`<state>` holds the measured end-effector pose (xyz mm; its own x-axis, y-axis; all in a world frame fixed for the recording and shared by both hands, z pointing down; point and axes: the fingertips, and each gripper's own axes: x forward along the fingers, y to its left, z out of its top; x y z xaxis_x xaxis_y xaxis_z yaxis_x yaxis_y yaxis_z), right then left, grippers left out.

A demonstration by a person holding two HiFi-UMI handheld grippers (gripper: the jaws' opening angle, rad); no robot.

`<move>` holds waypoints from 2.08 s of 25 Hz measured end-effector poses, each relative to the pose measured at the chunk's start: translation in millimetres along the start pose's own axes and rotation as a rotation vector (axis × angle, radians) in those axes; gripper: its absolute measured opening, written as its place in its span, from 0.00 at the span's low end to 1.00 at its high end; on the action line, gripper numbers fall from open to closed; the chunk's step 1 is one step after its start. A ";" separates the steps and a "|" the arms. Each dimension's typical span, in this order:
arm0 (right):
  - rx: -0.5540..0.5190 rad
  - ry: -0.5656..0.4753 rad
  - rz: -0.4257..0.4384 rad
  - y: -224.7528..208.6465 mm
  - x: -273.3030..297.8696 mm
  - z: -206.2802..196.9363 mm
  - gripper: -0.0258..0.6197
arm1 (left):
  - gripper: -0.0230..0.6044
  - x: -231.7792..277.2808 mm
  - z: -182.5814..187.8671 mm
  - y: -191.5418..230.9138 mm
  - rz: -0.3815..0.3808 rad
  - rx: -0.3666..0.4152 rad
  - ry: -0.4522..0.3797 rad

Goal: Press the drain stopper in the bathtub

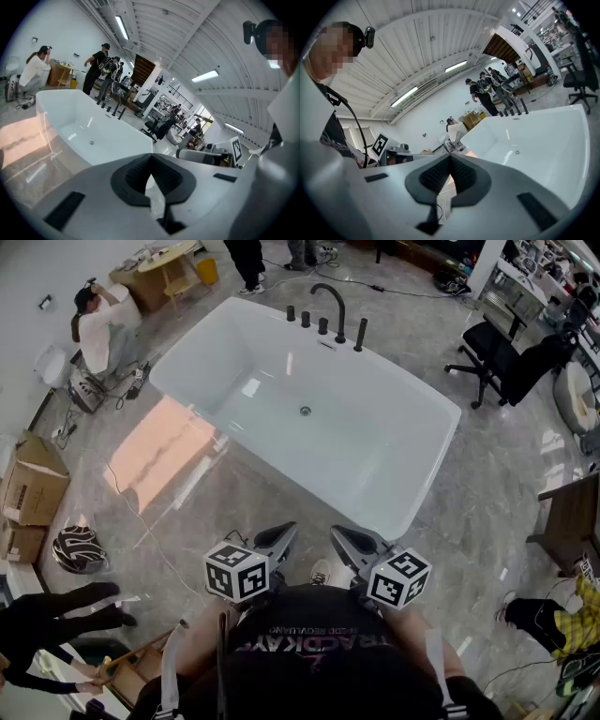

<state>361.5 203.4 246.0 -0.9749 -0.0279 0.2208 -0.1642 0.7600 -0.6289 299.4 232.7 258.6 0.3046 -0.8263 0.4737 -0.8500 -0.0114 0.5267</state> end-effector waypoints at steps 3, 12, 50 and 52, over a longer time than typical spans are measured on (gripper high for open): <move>-0.002 0.003 -0.002 -1.2 0.6 1.9 0.06 | 0.04 1.1 2.0 0.1 0.002 0.000 -0.001; 0.001 0.002 -0.002 -3.1 0.8 -0.4 0.06 | 0.04 3.4 -0.3 -0.4 0.001 0.006 0.008; 0.000 0.051 0.052 31.5 61.8 3.5 0.06 | 0.04 -50.6 10.4 53.6 0.068 -0.087 -0.028; 0.000 0.056 0.053 35.9 69.9 1.3 0.06 | 0.04 -56.9 10.7 60.7 0.069 -0.091 -0.030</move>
<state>287.3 227.8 237.9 -0.9723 0.0488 0.2288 -0.1126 0.7597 -0.6404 226.0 273.0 256.1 0.2323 -0.8398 0.4906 -0.8255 0.0964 0.5561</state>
